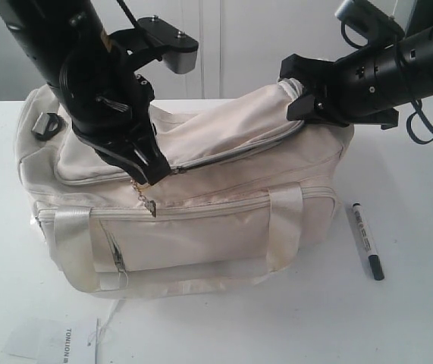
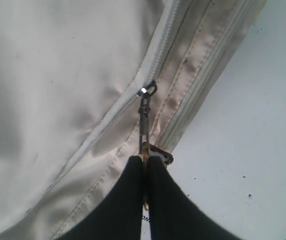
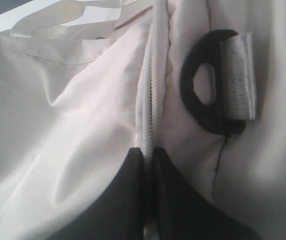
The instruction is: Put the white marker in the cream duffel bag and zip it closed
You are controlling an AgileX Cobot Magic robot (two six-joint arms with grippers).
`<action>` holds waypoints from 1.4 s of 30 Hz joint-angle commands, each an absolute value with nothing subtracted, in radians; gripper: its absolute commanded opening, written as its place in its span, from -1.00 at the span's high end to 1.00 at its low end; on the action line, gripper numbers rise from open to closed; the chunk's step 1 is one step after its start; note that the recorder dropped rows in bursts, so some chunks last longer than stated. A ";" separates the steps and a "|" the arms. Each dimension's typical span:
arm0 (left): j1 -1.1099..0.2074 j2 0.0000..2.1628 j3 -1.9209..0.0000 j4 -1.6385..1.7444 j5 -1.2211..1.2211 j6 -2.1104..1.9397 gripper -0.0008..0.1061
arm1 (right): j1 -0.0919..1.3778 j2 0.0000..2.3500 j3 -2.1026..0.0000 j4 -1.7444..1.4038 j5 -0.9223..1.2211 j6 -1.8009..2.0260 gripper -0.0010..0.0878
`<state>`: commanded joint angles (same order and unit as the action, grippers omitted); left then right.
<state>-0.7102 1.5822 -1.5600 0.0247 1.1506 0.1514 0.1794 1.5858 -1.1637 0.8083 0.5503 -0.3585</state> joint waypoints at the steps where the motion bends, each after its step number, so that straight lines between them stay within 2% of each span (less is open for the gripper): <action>1: -0.710 1.582 -1.560 0.037 1.155 0.151 0.99 | 0.179 1.586 -1.164 0.808 0.550 -0.358 0.98; 42: -0.710 1.582 -1.560 0.176 1.221 0.145 0.99 | 0.179 1.586 -1.164 0.808 0.554 -0.358 0.98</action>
<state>-0.7102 1.5822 -1.5600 0.1757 1.2211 0.1449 0.1794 1.5858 -1.1637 0.8083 0.5541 -0.3585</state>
